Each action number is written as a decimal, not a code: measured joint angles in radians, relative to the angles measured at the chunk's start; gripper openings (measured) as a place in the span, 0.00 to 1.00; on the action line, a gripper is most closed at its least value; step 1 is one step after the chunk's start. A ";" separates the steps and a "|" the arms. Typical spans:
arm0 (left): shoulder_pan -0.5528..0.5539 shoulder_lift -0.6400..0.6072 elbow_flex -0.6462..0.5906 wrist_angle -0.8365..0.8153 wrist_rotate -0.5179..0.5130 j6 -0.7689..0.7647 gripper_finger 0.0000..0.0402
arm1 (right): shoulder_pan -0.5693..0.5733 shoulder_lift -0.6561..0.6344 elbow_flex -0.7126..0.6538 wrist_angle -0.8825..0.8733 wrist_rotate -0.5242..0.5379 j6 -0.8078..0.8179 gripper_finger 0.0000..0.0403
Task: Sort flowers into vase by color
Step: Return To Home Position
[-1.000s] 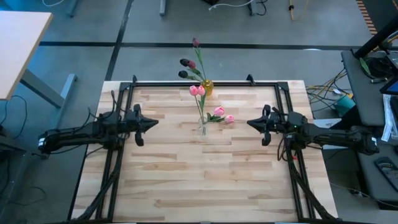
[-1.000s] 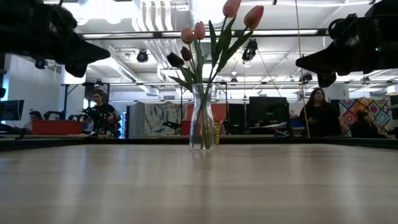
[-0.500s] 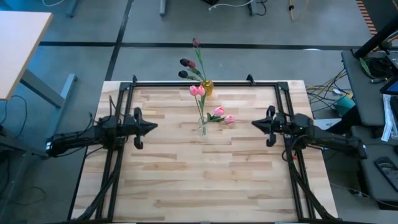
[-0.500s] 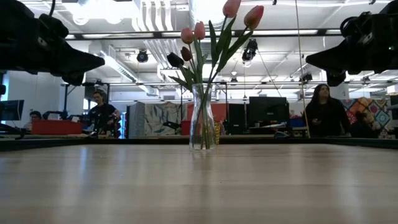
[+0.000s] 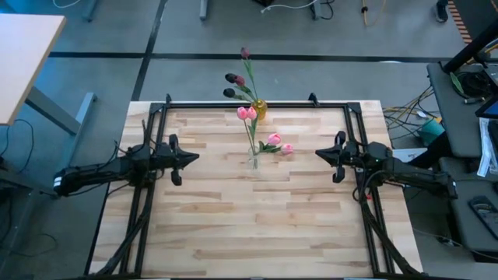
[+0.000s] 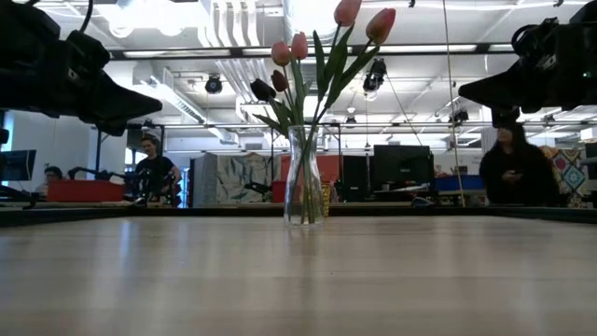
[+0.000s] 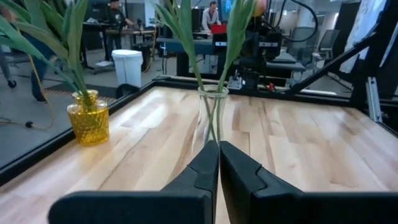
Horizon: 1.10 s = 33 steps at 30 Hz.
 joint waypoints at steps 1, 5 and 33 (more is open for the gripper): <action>0.000 -0.002 0.000 0.001 -0.003 0.000 0.00 | 0.000 0.003 0.000 0.000 0.000 -0.007 0.02; 0.000 -0.003 0.000 0.006 -0.039 -0.011 0.00 | 0.000 0.028 0.000 -0.002 0.002 -0.072 0.02; 0.000 0.014 0.026 0.007 -0.085 0.016 0.00 | 0.000 0.124 -0.001 -0.001 0.000 -0.052 0.02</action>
